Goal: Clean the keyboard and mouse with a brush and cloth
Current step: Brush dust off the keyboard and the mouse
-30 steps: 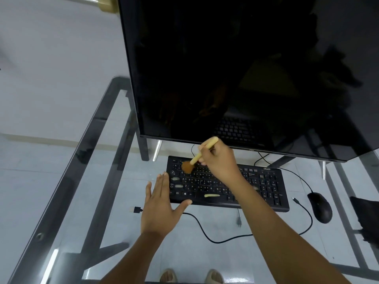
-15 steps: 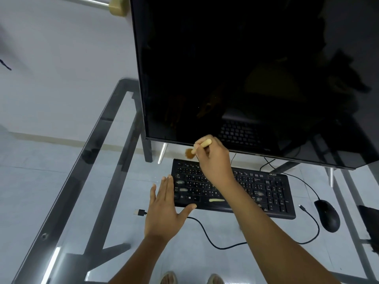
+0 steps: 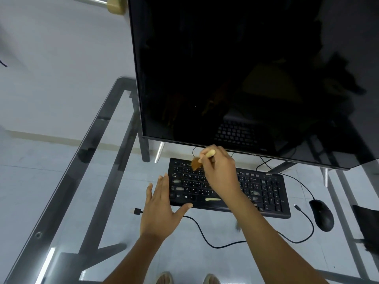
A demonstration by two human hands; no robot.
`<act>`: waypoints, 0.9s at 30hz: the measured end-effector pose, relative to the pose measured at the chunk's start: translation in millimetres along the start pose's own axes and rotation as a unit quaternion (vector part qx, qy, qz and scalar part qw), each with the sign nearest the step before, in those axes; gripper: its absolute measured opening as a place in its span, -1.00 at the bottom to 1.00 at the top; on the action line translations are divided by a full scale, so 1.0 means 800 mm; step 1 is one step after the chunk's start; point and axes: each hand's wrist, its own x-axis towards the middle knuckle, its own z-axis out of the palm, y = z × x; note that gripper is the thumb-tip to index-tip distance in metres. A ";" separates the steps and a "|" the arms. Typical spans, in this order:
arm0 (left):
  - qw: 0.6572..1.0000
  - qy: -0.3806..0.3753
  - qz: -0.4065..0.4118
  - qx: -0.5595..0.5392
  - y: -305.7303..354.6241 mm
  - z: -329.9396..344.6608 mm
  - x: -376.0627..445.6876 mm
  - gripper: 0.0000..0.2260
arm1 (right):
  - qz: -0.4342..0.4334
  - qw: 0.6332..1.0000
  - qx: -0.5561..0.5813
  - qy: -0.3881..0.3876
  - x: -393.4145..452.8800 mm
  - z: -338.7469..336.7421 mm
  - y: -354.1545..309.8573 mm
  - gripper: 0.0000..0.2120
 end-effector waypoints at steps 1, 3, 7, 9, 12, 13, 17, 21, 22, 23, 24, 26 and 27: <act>1.000 0.001 -0.001 -0.002 0.000 0.000 0.001 -0.10 | 0.005 1.000 0.020 0.002 -0.005 -0.005 0.003 -0.95; 1.000 -0.001 0.000 0.002 0.001 0.000 0.002 -0.08 | 0.011 0.998 0.025 -0.057 -0.019 -0.012 0.007 -0.93; 1.000 0.001 0.001 0.000 0.003 -0.001 0.001 -0.06 | -0.002 0.996 -0.092 -0.014 -0.043 -0.026 0.016 -0.91; 1.000 0.001 0.002 0.005 0.001 0.000 0.002 -0.04 | 0.023 0.999 -0.029 -0.013 -0.053 -0.028 0.003 -0.93; 1.000 -0.009 -0.008 0.010 -0.002 0.001 0.000 0.00 | 0.055 0.987 0.100 -0.115 -0.071 -0.010 -0.027 -0.95; 1.000 -0.011 -0.011 0.010 -0.002 0.003 0.000 0.01 | 0.055 0.984 0.108 -0.133 -0.074 -0.004 -0.027 -0.95; 1.000 -0.002 -0.013 0.019 -0.001 0.002 0.000 -0.01 | 0.084 0.996 0.028 -0.023 -0.051 -0.018 0.011 -0.95; 0.997 -0.007 0.015 0.070 -0.004 0.005 0.001 -0.07 | 0.124 0.989 0.083 0.019 -0.028 -0.038 0.028 -0.90; 0.997 -0.010 0.014 0.072 -0.004 0.006 0.000 -0.07 | 0.141 0.985 0.094 -0.036 -0.027 -0.036 0.027 -0.90; 0.997 -0.013 0.012 0.074 -0.005 0.007 -0.001 -0.08 | 0.136 0.984 0.077 -0.081 -0.025 -0.034 0.026 -0.92; 0.997 -0.014 0.011 0.076 -0.005 0.007 -0.001 -0.08 | 0.111 0.989 0.043 -0.092 -0.021 -0.032 0.026 -0.93; 0.997 -0.016 0.012 0.080 -0.005 0.009 0.000 -0.08 | 0.047 0.999 0.004 -0.022 -0.009 -0.032 0.023 -0.95; 0.996 -0.015 0.013 0.083 -0.005 0.008 0.001 -0.08 | 0.036 0.999 0.024 0.005 -0.005 -0.034 0.018 -0.94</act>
